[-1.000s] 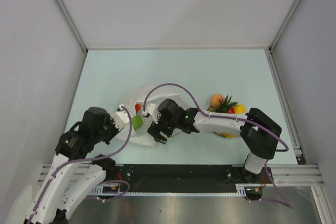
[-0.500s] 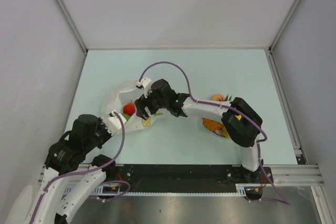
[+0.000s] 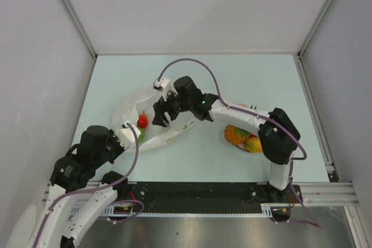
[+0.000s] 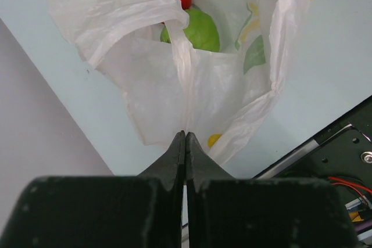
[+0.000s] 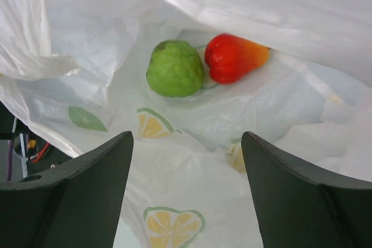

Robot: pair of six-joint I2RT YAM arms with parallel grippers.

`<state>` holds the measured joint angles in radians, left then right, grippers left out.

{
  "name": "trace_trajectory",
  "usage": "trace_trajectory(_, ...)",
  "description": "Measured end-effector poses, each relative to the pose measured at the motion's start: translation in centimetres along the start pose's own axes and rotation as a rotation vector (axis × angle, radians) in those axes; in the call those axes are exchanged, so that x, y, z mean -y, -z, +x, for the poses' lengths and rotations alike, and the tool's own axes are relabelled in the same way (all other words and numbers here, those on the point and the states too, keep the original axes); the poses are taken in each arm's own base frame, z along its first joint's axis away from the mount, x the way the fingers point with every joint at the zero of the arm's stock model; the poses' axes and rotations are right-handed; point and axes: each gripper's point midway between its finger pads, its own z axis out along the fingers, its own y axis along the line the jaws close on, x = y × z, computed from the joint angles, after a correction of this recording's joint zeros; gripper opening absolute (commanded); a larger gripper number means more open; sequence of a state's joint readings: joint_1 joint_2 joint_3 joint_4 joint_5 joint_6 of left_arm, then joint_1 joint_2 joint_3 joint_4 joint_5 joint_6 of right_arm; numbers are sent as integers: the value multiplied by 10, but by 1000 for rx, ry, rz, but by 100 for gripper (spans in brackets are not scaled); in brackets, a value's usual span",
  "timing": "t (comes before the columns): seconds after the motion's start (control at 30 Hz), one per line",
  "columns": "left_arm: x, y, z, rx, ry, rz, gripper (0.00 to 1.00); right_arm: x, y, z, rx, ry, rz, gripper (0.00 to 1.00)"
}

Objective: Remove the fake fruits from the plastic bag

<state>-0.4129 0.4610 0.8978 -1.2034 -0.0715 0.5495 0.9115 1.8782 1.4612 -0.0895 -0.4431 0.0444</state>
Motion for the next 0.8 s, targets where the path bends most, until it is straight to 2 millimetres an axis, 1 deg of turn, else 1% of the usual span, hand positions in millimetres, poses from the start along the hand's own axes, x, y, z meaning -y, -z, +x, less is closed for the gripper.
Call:
trace_trajectory(0.07,0,-1,-1,2,0,0,0,5,6,-12,33,-3,12,79)
trace_trajectory(0.13,0,0,-1,4,1,-2,0,14,6,-20,58,-20,48,80)
trace_trajectory(0.2,0,0,1,5,1,-4,0,17,-4,-23,62,-29,68,79)
trace_trajectory(0.27,1,1,3,6,3,-5,0,16,-22,-25,61,-29,75,79)
trace_trajectory(0.3,1,2,4,4,4,-9,0,13,-32,-22,53,-30,75,80)
trace_trajectory(0.37,2,3,5,0,4,-9,0,9,-49,-7,20,-45,74,82)
trace_trajectory(0.4,2,4,6,-3,5,-9,0,8,-56,3,0,-58,74,85)
trace_trajectory(0.43,2,5,6,-4,9,-9,0,5,-63,13,-22,-69,72,90)
trace_trajectory(0.47,1,7,6,-3,11,-11,0,3,-70,24,-45,-78,72,92)
trace_trajectory(0.53,-4,15,0,17,17,-27,0,0,-80,41,-79,-93,72,98)
trace_trajectory(0.57,-6,19,-3,30,20,-36,0,-1,-82,45,-88,-96,71,100)
trace_trajectory(0.67,-12,27,-11,61,26,-56,0,-4,-86,52,-101,-114,66,100)
trace_trajectory(0.73,-12,28,-12,64,29,-55,0,-6,-89,50,-93,-125,60,100)
trace_trajectory(0.8,-11,27,-12,60,34,-51,0,-7,-95,43,-71,-139,51,100)
